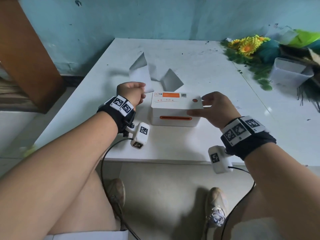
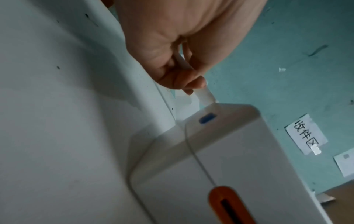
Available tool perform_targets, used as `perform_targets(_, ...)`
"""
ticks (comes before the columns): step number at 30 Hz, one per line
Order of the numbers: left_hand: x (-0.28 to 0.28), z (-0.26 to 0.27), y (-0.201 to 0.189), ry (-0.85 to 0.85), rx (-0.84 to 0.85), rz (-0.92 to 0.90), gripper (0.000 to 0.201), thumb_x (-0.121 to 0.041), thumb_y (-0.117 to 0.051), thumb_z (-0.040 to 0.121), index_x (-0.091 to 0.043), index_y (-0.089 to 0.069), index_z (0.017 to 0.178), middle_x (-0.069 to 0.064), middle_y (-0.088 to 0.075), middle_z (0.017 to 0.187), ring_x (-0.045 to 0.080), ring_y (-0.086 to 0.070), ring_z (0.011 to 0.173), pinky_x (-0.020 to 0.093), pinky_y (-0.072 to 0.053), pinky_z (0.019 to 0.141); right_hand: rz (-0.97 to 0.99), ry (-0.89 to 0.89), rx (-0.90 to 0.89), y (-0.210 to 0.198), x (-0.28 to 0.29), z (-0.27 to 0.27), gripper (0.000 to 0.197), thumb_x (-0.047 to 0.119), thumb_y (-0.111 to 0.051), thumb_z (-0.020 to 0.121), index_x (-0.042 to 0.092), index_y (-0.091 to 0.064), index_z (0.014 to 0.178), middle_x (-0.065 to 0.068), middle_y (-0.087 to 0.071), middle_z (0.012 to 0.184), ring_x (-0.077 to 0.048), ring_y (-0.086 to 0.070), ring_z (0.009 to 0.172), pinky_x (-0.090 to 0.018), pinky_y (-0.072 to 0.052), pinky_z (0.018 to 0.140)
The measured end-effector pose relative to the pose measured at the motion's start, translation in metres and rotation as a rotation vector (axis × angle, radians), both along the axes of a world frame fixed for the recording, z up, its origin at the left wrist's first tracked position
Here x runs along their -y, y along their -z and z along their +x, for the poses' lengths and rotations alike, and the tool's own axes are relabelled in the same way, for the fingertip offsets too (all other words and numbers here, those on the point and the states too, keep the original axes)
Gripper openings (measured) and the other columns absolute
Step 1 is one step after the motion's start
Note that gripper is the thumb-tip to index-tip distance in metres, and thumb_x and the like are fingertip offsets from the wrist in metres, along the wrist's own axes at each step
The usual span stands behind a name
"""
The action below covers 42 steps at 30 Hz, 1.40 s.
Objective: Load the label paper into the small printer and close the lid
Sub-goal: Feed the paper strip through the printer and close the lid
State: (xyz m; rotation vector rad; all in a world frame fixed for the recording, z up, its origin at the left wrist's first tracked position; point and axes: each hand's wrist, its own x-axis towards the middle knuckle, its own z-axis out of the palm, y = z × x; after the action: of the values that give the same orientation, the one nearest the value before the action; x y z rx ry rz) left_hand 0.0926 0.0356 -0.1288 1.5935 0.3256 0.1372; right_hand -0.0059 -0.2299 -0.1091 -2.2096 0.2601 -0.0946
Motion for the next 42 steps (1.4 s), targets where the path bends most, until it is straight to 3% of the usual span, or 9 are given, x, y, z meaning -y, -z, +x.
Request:
perform_targets(5, 0.006, -0.014, -0.003, 0.060, -0.109, -0.112, 0.013, -0.016, -0.077, 0.092, -0.005, -0.072, 0.096, 0.013, -0.078, 0.088, 0.026, -0.076, 0.067, 0.024, -0.056, 0.053, 0.003, 0.036, -0.026, 0.004, 0.002, -0.002, 0.059, 0.050, -0.100, 0.058, 0.018, -0.065, 0.092, 0.000, -0.075, 0.094, -0.025, -0.077, 0.093, -0.045, -0.062, 0.087)
perform_targets(9, 0.011, -0.031, -0.006, 0.127, -0.047, -0.195, 0.071, -0.026, -0.094, 0.074, 0.003, -0.064, 0.132, 0.017, -0.079, 0.113, 0.022, -0.077, 0.089, 0.028, -0.062, 0.073, 0.044, 0.045, -0.027, 0.007, 0.003, -0.005, 0.055, 0.059, -0.097, 0.055, 0.024, -0.057, 0.067, 0.006, -0.067, 0.065, -0.029, -0.080, 0.089, -0.043, -0.062, 0.079)
perform_targets(12, 0.010, -0.048, -0.009, 0.132, 0.008, -0.068, 0.116, -0.046, -0.101, 0.048, -0.004, -0.055, 0.145, 0.011, -0.068, 0.136, 0.020, -0.074, 0.111, 0.033, -0.060, 0.099, 0.060, 0.063, -0.011, 0.007, -0.001, -0.012, 0.055, 0.060, -0.096, 0.057, 0.024, -0.055, 0.062, 0.004, -0.065, 0.064, -0.031, -0.079, 0.089, -0.046, -0.061, 0.075)
perform_targets(15, 0.007, -0.059, -0.009, 0.174, 0.042, 0.165, 0.098, -0.036, -0.100, 0.062, -0.012, -0.058, 0.147, -0.005, -0.070, 0.127, 0.013, -0.065, 0.119, 0.031, -0.046, 0.112, 0.081, 0.072, -0.001, 0.010, -0.002, -0.015, 0.053, 0.060, -0.094, 0.054, 0.025, -0.058, 0.070, -0.003, -0.074, 0.075, -0.031, -0.079, 0.089, -0.040, -0.060, 0.075)
perform_targets(18, 0.004, -0.066, -0.007, 0.182, 0.058, 0.201, 0.089, -0.027, -0.099, 0.067, -0.012, -0.059, 0.146, -0.010, -0.073, 0.094, 0.009, -0.070, 0.096, 0.026, -0.049, 0.104, 0.149, 0.066, -0.006, 0.014, -0.002, -0.015, 0.046, 0.045, -0.098, 0.065, 0.023, -0.064, 0.087, 0.005, -0.073, 0.086, -0.026, -0.079, 0.089, -0.049, -0.064, 0.091)
perform_targets(22, 0.001, -0.071, -0.004, 0.268, 0.082, 0.270, 0.100, -0.022, -0.103, 0.060, -0.013, -0.057, 0.149, 0.001, -0.073, 0.121, 0.008, -0.071, 0.100, 0.020, -0.052, 0.093, 0.155, 0.066, -0.024, 0.014, -0.003, -0.015, 0.047, 0.041, -0.095, 0.073, 0.019, -0.065, 0.102, 0.006, -0.070, 0.094, -0.020, -0.077, 0.088, -0.050, -0.063, 0.094)
perform_targets(28, 0.001, -0.070, -0.004, 0.280, 0.113, 0.341, 0.097, -0.018, -0.102, 0.060, -0.015, -0.059, 0.147, -0.003, -0.071, 0.111, -0.005, -0.065, 0.087, 0.007, -0.047, 0.075, 0.136, 0.062, -0.027, 0.014, -0.003, -0.013, 0.045, 0.042, -0.095, 0.073, 0.021, -0.064, 0.098, 0.003, -0.074, 0.095, -0.023, -0.078, 0.090, -0.051, -0.063, 0.094)
perform_targets(36, -0.001, -0.062, -0.002, 0.273, 0.063, 0.354, 0.101, -0.025, -0.104, 0.056, -0.015, -0.059, 0.146, -0.004, -0.074, 0.105, 0.008, -0.070, 0.095, 0.022, -0.052, 0.088, -0.005, 0.045, 0.010, 0.012, -0.002, -0.010, 0.037, 0.042, -0.091, 0.077, 0.024, -0.059, 0.081, 0.001, -0.072, 0.086, -0.027, -0.077, 0.093, -0.032, -0.056, 0.071)
perform_targets(42, -0.001, -0.057, -0.001, 0.256, 0.049, 0.311, 0.101, -0.029, -0.103, 0.059, -0.010, -0.057, 0.147, 0.002, -0.076, 0.112, 0.013, -0.071, 0.104, 0.029, -0.053, 0.104, 0.155, 0.073, -0.018, 0.010, -0.008, -0.009, 0.041, 0.029, -0.091, 0.081, 0.008, -0.063, 0.103, 0.000, -0.065, 0.086, -0.029, -0.077, 0.087, -0.054, -0.064, 0.089)
